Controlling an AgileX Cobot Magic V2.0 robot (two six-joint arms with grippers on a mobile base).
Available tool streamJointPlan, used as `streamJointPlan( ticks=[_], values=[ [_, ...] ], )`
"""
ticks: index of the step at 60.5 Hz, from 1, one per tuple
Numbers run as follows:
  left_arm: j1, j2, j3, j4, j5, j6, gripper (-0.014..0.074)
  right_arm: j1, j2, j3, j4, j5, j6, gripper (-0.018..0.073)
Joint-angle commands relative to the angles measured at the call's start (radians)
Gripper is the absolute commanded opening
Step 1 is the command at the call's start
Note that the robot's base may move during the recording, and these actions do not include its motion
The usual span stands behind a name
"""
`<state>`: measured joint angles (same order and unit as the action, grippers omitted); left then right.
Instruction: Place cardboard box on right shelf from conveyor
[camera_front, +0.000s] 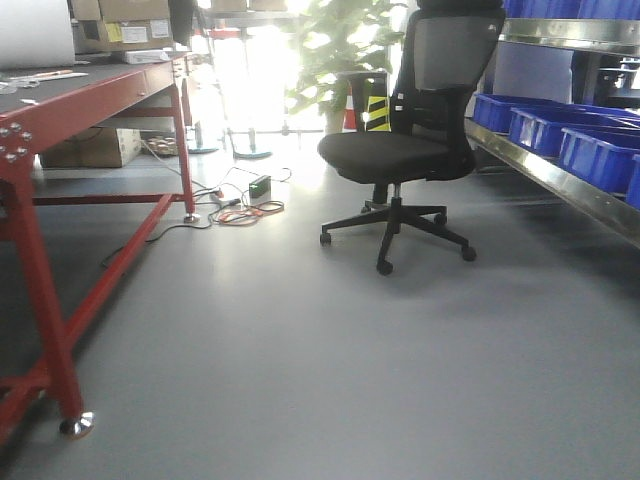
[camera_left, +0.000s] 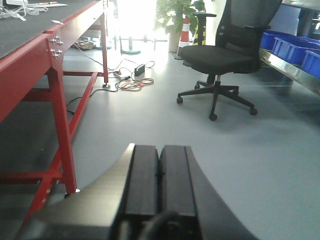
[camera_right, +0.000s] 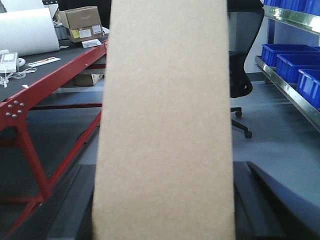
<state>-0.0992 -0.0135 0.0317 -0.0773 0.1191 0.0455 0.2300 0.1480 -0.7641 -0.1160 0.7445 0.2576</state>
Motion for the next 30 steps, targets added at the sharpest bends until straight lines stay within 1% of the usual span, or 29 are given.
streamJointPlan(
  ticks=[1,30],
  values=[
    [0.010,-0.015,0.010,-0.006,-0.084,0.000,-0.0116,-0.004,0.019,-0.025,-0.009,-0.106,-0.009,0.0186],
    [0.012,-0.015,0.010,-0.006,-0.084,0.000,-0.0116,-0.004,0.019,-0.025,-0.009,-0.106,-0.009,0.0186]
  ],
)
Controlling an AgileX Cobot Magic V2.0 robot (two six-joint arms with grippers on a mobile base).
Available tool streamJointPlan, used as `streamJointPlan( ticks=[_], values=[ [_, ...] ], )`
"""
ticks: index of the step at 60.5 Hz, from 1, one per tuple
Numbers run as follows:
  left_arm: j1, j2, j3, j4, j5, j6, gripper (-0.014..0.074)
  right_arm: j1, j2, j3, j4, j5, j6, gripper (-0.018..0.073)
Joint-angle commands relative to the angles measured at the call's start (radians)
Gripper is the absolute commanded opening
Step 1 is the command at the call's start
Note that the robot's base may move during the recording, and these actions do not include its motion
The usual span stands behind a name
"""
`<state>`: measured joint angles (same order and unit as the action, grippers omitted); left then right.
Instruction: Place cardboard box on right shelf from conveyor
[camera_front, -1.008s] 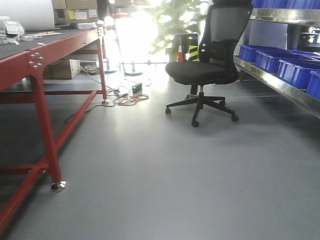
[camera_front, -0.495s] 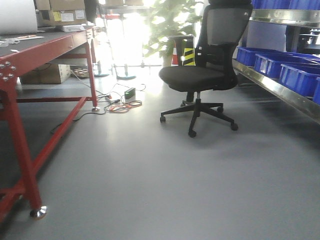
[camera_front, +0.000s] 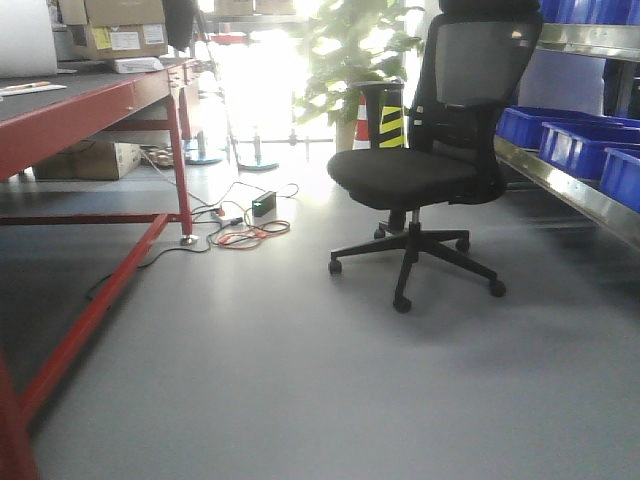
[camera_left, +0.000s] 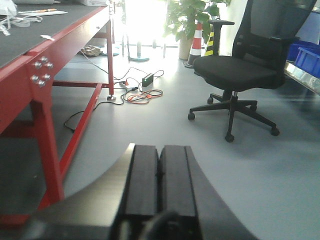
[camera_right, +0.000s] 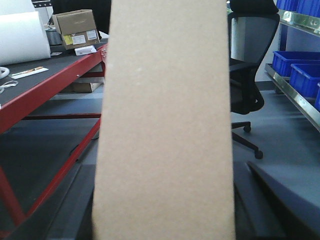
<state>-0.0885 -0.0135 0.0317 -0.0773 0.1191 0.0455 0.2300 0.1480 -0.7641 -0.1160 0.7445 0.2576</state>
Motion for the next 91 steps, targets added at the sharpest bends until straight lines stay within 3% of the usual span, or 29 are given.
streamJointPlan(
  ticks=[1,45,67,91],
  values=[
    [0.001,-0.015,0.010,-0.006,-0.084,0.000,-0.0116,-0.004,0.019,-0.025,-0.009,-0.106,-0.009,0.0186],
    [0.003,-0.015,0.010,-0.006,-0.084,0.000,-0.0116,-0.004,0.019,-0.025,-0.009,-0.106,-0.009,0.0186],
    [0.077,-0.015,0.010,-0.006,-0.084,0.000,-0.0116,-0.004,0.019,-0.025,-0.009,-0.106,-0.009,0.0186],
    [0.083,-0.015,0.010,-0.006,-0.084,0.000,-0.0116,-0.004,0.019,-0.025,-0.009,-0.106,-0.009,0.0186]
  ],
)
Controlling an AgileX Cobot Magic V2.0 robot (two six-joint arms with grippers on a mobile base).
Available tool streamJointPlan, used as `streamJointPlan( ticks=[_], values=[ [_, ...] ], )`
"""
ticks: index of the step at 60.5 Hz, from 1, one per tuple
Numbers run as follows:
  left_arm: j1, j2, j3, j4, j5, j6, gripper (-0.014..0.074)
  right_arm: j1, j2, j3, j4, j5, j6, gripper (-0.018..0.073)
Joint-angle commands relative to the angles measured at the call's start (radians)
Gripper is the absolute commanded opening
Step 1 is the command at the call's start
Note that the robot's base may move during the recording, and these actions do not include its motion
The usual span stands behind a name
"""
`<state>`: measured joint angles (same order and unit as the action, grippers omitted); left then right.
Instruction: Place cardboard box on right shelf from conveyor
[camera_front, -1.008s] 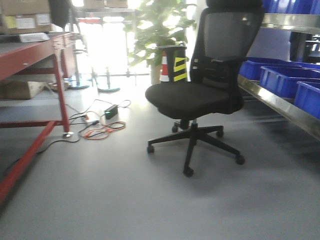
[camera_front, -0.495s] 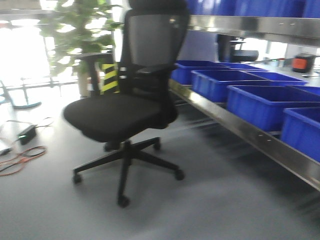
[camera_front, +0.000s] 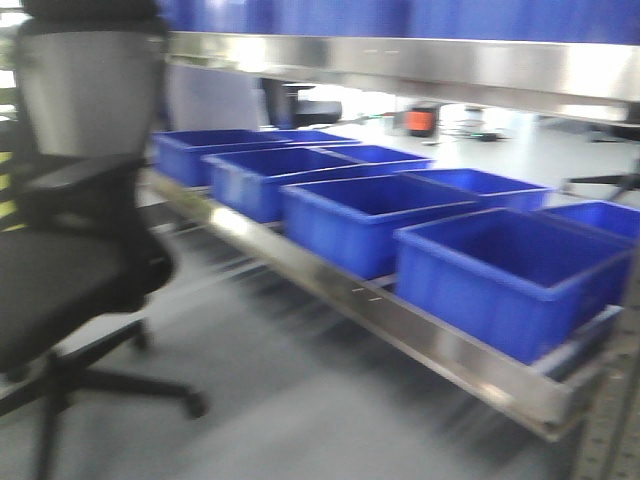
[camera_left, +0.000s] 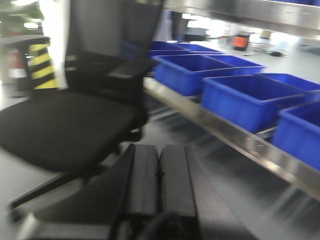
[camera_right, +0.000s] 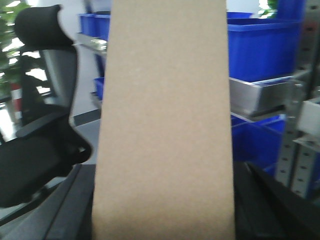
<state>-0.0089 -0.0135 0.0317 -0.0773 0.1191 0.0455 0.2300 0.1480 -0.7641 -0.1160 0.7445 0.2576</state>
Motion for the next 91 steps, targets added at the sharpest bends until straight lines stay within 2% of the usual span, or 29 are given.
streamJointPlan(
  ticks=[1,91],
  values=[
    [0.003,-0.015,0.010,-0.006,-0.084,0.000,-0.0116,-0.004,0.019,-0.025,-0.009,-0.106,-0.009,0.0186],
    [0.012,-0.015,0.008,-0.006,-0.084,0.000,-0.0116,-0.004,0.019,-0.025,-0.009,-0.106,-0.009,0.0186]
  ],
)
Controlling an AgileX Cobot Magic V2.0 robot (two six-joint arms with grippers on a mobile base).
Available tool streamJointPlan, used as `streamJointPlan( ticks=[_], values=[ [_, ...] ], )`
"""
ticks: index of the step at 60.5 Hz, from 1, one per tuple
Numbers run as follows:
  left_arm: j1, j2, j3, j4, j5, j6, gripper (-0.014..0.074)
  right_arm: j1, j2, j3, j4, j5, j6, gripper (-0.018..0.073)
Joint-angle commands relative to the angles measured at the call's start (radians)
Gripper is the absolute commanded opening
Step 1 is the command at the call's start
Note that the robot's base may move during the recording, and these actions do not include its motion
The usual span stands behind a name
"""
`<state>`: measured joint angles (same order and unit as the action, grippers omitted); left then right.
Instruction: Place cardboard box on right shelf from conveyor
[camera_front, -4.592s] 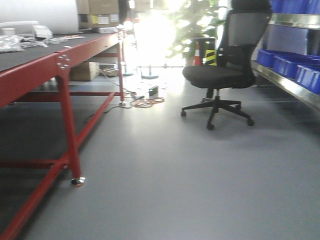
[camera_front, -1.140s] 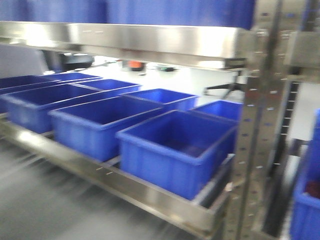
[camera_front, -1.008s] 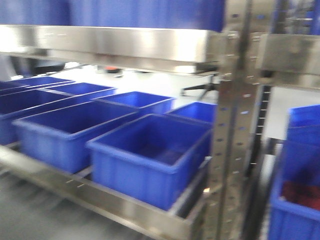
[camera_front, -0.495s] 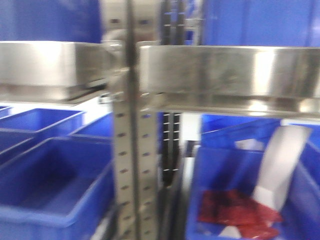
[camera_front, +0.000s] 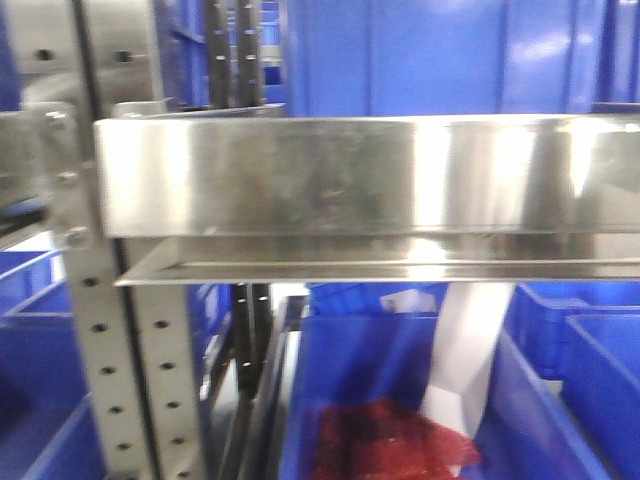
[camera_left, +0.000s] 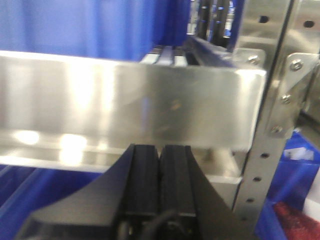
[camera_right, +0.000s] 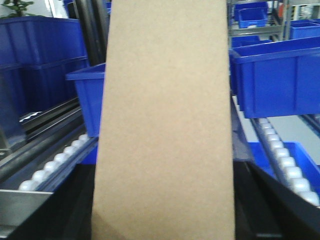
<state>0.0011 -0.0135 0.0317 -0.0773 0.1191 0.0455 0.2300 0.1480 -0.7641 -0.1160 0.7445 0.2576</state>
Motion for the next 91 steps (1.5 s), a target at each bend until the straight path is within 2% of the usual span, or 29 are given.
streamJointPlan(
  ticks=[1,91],
  values=[
    [0.002,-0.015,0.008,-0.006,-0.084,0.000,-0.0116,-0.004,0.019,-0.025,-0.009,-0.106,-0.009,0.0186],
    [-0.012,-0.013,0.008,-0.006,-0.084,0.000,-0.0116,-0.004,0.019,-0.025,-0.009,-0.107,-0.009,0.0186]
  ],
)
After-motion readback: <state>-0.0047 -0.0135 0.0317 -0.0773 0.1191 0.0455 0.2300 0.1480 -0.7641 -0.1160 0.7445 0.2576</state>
